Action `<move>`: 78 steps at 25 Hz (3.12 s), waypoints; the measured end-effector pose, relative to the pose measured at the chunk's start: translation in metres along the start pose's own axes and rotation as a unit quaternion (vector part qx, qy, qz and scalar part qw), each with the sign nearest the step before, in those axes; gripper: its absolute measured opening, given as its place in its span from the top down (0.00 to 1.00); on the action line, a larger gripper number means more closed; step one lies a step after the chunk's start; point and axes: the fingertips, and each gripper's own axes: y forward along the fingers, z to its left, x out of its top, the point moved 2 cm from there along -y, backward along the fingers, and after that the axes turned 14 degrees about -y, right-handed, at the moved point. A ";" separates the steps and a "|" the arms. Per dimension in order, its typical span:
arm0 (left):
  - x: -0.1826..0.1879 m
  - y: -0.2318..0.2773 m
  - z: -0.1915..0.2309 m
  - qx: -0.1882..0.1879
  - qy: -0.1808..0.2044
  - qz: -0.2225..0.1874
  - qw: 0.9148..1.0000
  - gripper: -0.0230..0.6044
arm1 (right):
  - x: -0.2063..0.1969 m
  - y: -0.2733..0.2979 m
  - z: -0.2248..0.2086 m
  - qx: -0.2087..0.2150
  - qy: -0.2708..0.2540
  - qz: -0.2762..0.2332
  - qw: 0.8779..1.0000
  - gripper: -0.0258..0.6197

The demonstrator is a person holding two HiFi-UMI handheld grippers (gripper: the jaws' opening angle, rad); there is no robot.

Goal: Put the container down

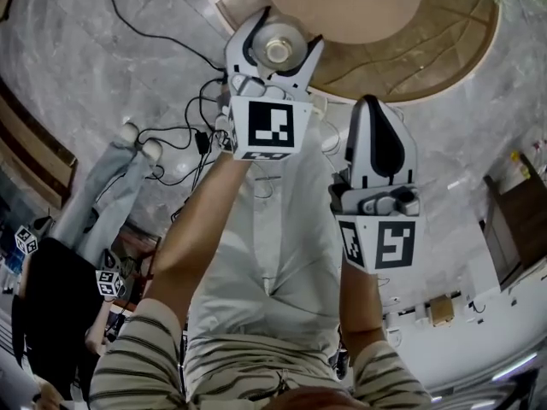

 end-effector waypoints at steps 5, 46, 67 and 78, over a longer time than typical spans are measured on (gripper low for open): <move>-0.016 0.019 0.005 0.012 -0.002 0.017 1.000 0.44 | -0.008 0.006 0.004 0.010 -0.002 0.007 1.000 0.95; 0.063 -0.118 -0.016 0.004 -0.055 -0.015 0.998 0.43 | 0.086 -0.074 0.037 0.003 -0.033 -0.059 0.998 0.95; 0.232 -0.362 -0.037 -0.015 -0.037 -0.093 0.995 0.97 | 0.251 -0.206 0.132 0.003 -0.055 -0.123 0.991 0.95; 0.318 -0.449 -0.053 -0.014 -0.032 -0.153 0.988 0.97 | 0.338 -0.256 0.165 0.018 -0.070 -0.164 0.984 0.95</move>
